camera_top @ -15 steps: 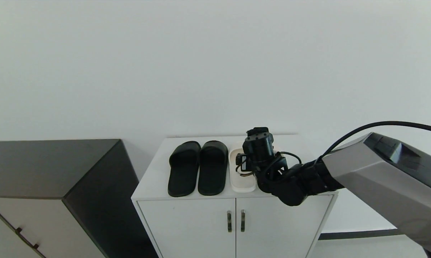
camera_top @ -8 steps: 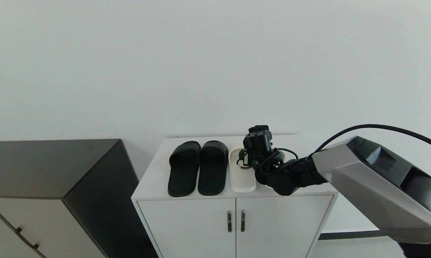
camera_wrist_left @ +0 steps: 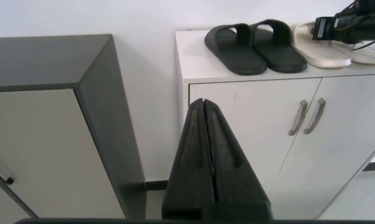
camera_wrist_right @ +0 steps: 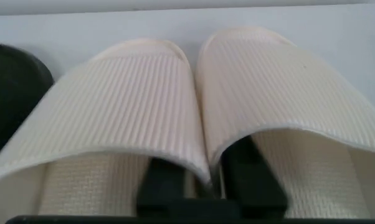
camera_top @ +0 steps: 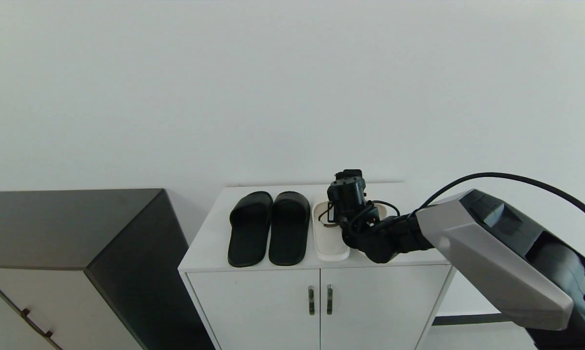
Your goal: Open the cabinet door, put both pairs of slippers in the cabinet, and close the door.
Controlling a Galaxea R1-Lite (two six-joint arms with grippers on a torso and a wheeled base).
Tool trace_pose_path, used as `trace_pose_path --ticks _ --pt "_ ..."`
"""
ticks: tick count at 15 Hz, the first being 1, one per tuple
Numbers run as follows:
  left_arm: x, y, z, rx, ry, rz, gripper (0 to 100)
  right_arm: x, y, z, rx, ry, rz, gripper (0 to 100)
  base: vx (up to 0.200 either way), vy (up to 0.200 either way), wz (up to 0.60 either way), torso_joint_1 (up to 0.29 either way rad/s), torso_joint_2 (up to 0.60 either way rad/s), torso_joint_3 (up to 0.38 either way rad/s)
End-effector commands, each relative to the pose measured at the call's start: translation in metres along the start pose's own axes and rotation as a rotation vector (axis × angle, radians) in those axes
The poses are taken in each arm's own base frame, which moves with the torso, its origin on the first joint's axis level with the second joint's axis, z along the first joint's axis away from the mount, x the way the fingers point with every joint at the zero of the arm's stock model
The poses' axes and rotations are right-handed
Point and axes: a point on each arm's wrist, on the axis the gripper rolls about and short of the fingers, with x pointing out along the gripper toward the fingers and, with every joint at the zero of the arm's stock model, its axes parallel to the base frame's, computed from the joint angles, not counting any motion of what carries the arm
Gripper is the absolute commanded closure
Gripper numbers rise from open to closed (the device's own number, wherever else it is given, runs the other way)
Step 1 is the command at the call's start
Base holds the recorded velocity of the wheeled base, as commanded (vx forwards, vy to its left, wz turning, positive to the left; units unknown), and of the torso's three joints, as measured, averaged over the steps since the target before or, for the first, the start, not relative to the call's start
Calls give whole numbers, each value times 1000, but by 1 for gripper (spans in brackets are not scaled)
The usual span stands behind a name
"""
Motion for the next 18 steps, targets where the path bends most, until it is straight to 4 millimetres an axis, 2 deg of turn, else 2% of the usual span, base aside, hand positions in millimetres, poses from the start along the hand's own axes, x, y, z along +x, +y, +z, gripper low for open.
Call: trace_pose_path --ticks 1,4,6,8,9,10,11,13,14,15,18 --pt "0 0 0 0 0 0 100 -2 -1 4 6 -10 -8 100 0 0 0 0 0 0" --pt "0 0 0 0 1 0 100 -19 -7 22 16 -25 -14 100 0 0 0 0 0 0" --pt "0 0 0 0 1 0 100 -48 -20 43 22 -30 -2 100 0 0 0 0 0 0" --pt "0 0 0 1 1 0 100 -82 -32 54 10 -22 28 100 0 0 0 0 0 0" --pt "0 0 0 0 1 0 100 -123 -42 53 -13 1 104 100 0 0 0 0 0 0" --pt "0 0 0 1 1 0 100 -125 -43 52 -15 3 108 100 0 0 0 0 0 0" --pt "0 0 0 1 1 0 100 -176 -59 44 -54 10 219 100 0 0 0 0 0 0" --pt "0 0 0 1 0 0 100 -210 -79 39 -102 5 306 100 0 0 0 0 0 0" --pt "0 0 0 1 1 -1 100 -235 -95 37 -127 -7 410 100 0 0 0 0 0 0" --pt "0 0 0 1 0 -1 100 -246 -102 34 -130 2 478 100 0 0 0 0 0 0" --pt "0 0 0 1 1 0 100 -255 -116 22 -105 32 596 100 0 0 0 0 0 0"
